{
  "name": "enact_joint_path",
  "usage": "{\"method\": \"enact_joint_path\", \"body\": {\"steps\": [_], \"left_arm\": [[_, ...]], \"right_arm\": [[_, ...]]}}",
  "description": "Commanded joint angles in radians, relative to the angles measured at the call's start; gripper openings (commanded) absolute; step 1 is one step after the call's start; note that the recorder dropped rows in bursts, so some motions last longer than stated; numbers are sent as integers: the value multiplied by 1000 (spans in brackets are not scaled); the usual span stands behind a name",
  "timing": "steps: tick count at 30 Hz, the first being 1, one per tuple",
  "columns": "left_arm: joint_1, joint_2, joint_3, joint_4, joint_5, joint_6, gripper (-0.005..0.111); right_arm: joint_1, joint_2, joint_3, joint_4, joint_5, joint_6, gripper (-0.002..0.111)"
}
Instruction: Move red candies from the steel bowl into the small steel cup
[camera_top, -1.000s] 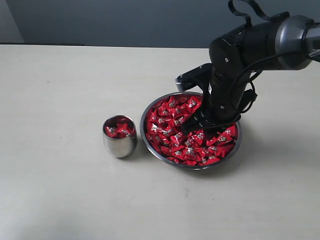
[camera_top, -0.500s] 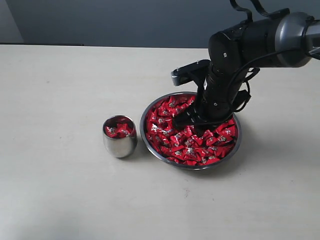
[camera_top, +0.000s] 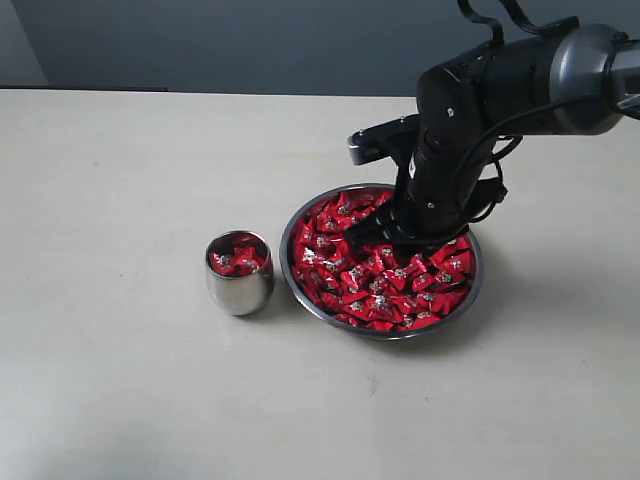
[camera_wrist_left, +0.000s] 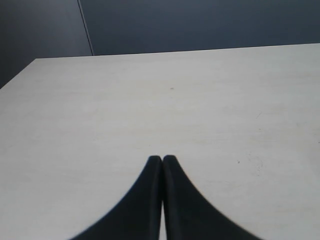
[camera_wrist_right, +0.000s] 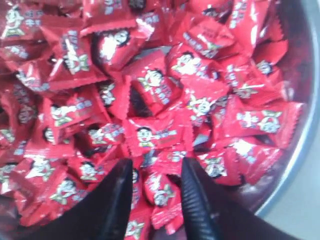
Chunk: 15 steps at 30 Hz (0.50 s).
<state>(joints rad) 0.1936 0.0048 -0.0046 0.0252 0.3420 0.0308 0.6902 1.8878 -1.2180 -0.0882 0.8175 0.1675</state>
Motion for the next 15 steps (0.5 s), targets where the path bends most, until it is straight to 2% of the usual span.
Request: {"method": "enact_joint_path", "body": {"steps": [1, 8, 15], "left_arm": [[-7, -5, 5, 2, -8, -1, 0], [-7, -5, 5, 2, -8, -1, 0], [-7, -5, 5, 2, -8, -1, 0]], "right_arm": [[-1, -11, -5, -98, 24, -20, 33], [-11, -11, -5, -84, 7, -183, 33], [-50, -11, -5, -57, 3, -208, 33]]}}
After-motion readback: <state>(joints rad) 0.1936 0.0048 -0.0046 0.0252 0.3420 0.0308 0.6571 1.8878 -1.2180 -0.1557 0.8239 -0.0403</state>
